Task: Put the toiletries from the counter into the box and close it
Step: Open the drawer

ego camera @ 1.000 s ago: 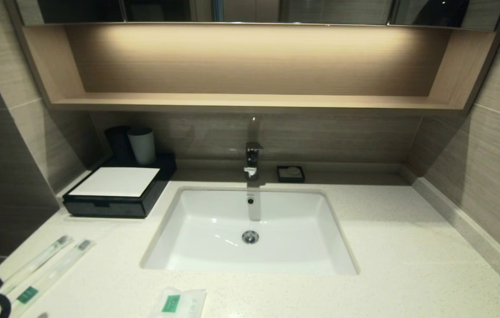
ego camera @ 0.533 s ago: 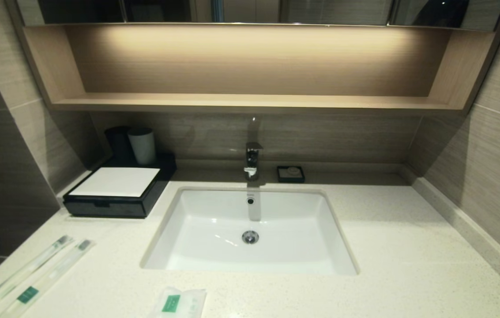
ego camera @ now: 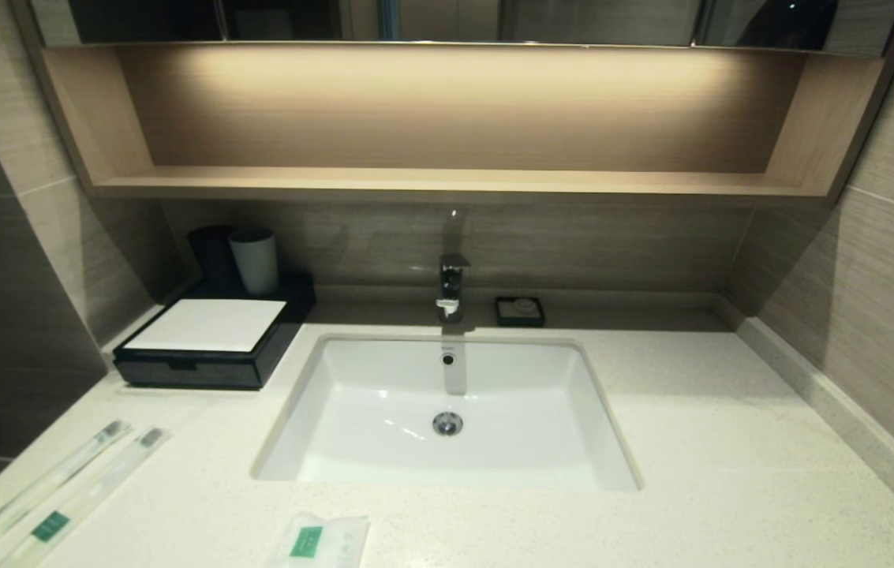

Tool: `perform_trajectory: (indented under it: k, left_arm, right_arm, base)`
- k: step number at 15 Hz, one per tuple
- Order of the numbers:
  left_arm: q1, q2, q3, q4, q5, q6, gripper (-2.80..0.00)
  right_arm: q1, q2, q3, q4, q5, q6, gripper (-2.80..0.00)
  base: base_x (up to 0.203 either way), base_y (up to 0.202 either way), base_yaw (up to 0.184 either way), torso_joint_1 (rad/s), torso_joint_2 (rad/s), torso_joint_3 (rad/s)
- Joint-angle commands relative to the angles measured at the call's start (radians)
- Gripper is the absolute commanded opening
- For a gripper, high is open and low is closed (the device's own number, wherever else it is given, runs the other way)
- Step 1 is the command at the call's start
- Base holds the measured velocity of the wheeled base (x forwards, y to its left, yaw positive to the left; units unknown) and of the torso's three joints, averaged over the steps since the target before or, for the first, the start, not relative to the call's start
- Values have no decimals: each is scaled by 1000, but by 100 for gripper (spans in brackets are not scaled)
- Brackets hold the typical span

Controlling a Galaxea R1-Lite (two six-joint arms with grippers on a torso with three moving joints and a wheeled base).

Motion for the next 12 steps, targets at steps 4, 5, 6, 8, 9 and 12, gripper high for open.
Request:
perform_trajectory:
  k: [4, 5, 6, 8, 9, 12]
  left_arm:
    - [-38, 12, -49, 5, -15, -1, -280]
    - [-38, 39, -57, 5, -13, -2, -280]
    - [-37, 81, -64, 7, -7, -2, -280]
    - [-30, 193, -92, 9, 23, -1, -280]
    - [-28, 254, -113, 8, 45, -2, -280]
    - [-25, 440, -190, 5, 89, -6, -280]
  right_arm:
    - [0, 0, 1, 0, 0, 0, -280]
    - [0, 0, 2, 0, 0, 0, -280]
    - [0, 0, 2, 0, 0, 0, -280]
    - [0, 0, 1, 0, 0, 0, -280]
    - [0, 0, 2, 0, 0, 0, -280]
    - [0, 0, 2, 0, 0, 0, -280]
  base:
    - [0, 0, 0, 0, 0, 0]
    - [0, 0, 0, 0, 0, 0]
    - [0, 0, 0, 0, 0, 0]
    - [0, 0, 0, 0, 0, 0]
    - [0, 0, 0, 0, 0, 0]
    - [0, 0, 0, 0, 0, 0]
